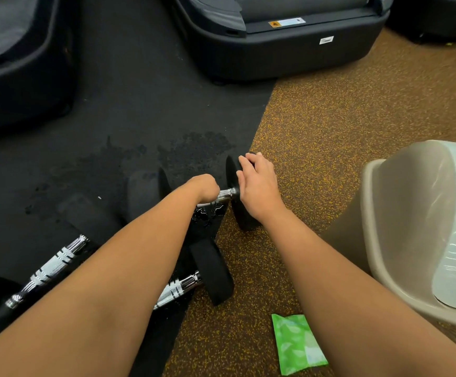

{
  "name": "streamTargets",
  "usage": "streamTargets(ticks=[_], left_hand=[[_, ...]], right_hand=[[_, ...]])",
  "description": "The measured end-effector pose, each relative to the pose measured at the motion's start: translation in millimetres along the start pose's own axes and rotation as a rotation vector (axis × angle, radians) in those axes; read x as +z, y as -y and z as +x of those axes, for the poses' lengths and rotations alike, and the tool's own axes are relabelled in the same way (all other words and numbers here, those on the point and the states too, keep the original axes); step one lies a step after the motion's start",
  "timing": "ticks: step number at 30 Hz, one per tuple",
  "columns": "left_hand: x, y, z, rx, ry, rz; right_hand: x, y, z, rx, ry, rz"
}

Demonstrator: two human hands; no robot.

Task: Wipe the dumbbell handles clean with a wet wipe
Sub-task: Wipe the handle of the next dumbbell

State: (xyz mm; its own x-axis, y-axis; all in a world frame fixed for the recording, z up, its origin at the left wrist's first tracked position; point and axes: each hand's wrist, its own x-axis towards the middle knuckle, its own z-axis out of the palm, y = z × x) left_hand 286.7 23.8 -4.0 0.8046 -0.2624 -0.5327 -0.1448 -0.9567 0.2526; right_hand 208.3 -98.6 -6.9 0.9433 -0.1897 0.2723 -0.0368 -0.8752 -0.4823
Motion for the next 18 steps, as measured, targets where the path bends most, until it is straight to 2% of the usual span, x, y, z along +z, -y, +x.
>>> streamTargets(ticks=[5, 10, 18], left_hand=[[10.2, -11.3, 0.5, 0.065, -0.024, -0.162], [12.8, -5.1, -3.4, 0.17, -0.066, -0.119], [8.6, -9.3, -5.3, 0.07, -0.102, -0.052]], right_hand=[[0.1, -0.8, 0.9, -0.011, 0.002, -0.029], [-1.5, -1.2, 0.3, -0.015, 0.003, -0.031], [-2.2, -1.1, 0.3, -0.013, 0.022, -0.036]])
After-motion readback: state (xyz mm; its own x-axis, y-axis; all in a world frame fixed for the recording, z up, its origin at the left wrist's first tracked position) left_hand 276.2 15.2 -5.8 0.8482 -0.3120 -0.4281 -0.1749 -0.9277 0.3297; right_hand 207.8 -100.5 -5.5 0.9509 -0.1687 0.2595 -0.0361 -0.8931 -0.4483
